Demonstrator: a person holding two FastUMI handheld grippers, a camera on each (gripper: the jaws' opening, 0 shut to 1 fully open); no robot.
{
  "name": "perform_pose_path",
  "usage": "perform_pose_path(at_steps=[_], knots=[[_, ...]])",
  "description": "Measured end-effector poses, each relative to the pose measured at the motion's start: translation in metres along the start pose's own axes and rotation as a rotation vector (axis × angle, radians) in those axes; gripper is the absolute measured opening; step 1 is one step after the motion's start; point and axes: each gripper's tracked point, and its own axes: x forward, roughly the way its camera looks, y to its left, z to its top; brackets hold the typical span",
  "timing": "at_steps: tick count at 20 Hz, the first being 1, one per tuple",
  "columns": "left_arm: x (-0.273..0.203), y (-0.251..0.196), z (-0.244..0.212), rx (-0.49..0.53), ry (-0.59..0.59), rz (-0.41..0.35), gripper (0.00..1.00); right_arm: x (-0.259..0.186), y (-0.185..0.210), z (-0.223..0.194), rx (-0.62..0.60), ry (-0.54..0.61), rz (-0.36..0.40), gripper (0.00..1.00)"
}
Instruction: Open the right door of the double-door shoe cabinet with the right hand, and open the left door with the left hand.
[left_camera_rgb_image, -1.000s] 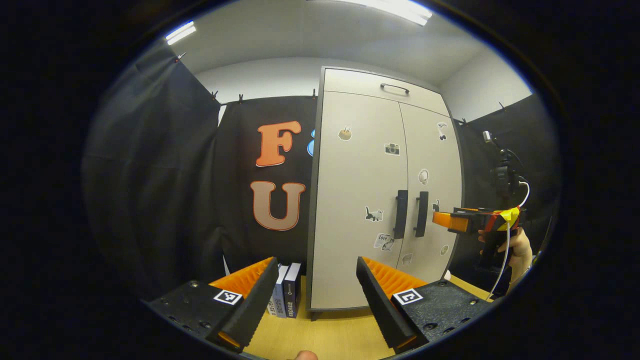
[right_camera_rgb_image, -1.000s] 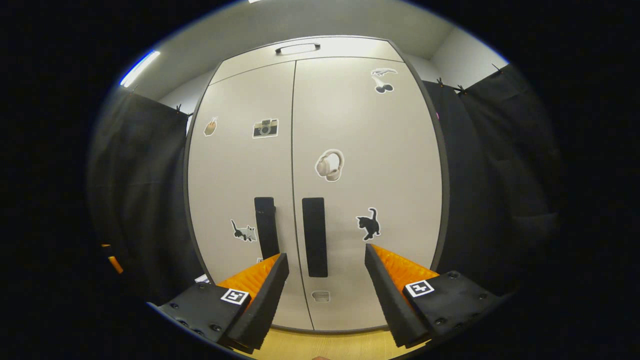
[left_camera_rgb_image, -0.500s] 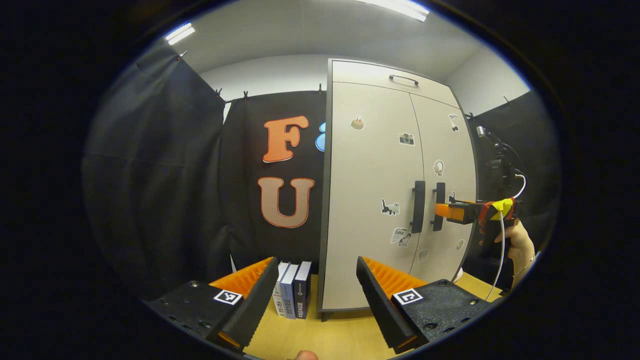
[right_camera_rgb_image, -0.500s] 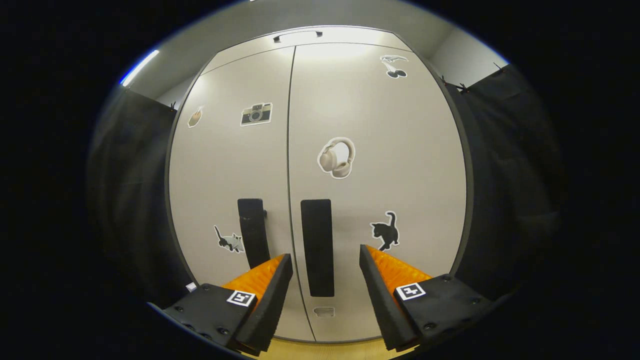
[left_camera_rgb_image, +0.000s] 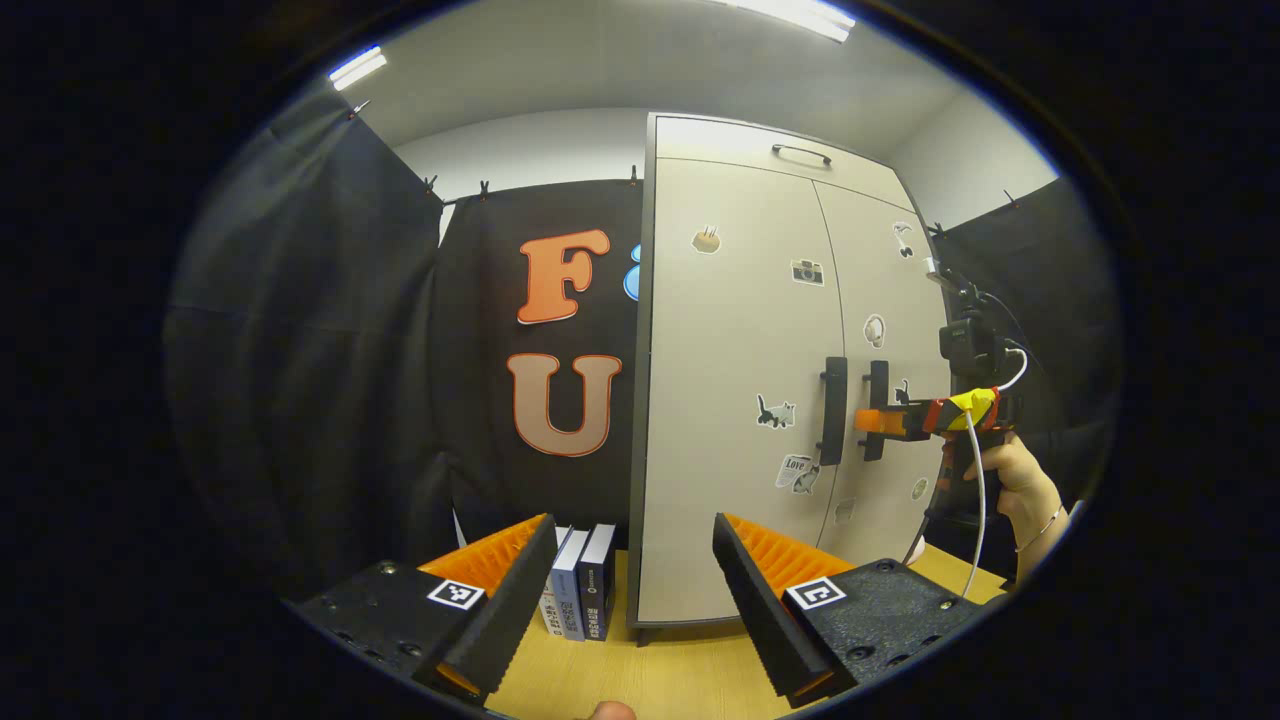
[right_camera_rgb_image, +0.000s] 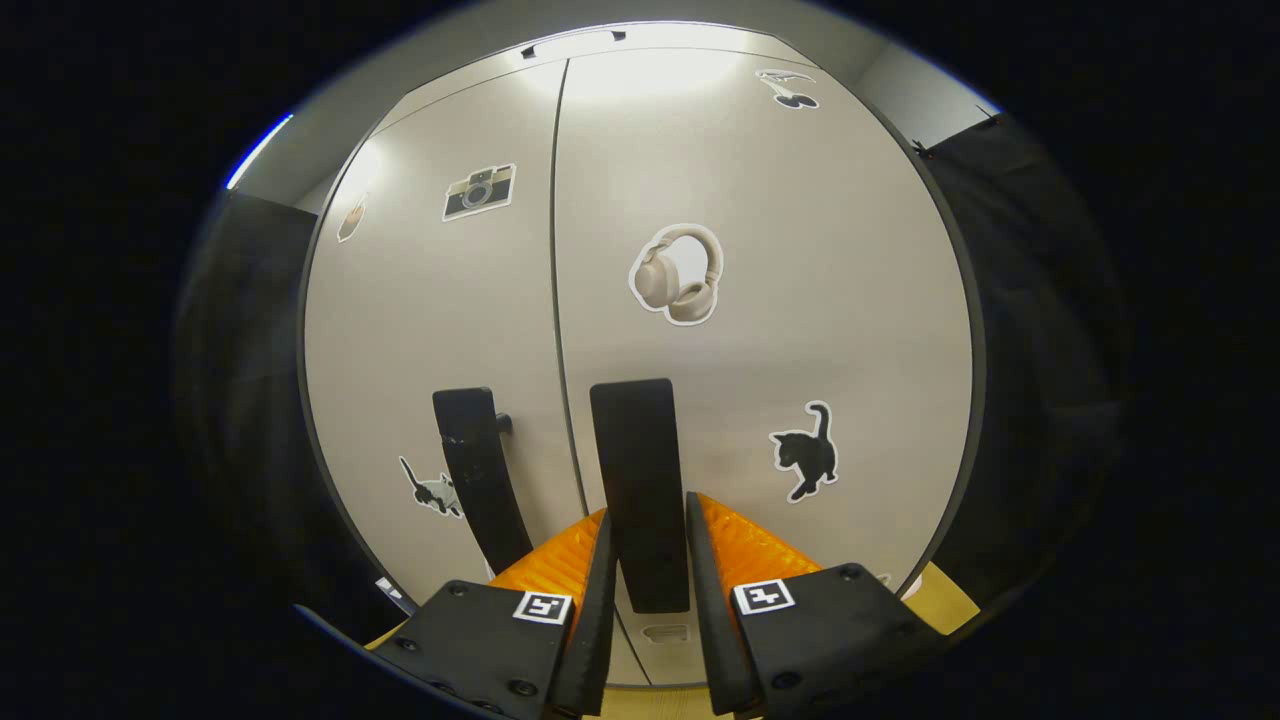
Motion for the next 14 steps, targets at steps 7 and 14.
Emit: perform_pose_path(at_steps=[7, 14], knots=[[-0.003, -0.003, 0.000, -0.013, 0.001, 0.019, 0.95, -0.008, -0.002, -0.002, -0.010, 0.018, 0.004, 0.32], [-0.018, -0.023, 0.010, -0.035, -0.007, 0.022, 0.95, -0.033, -0.005, 0.000, -0.077, 0.032, 0.054, 0.25]])
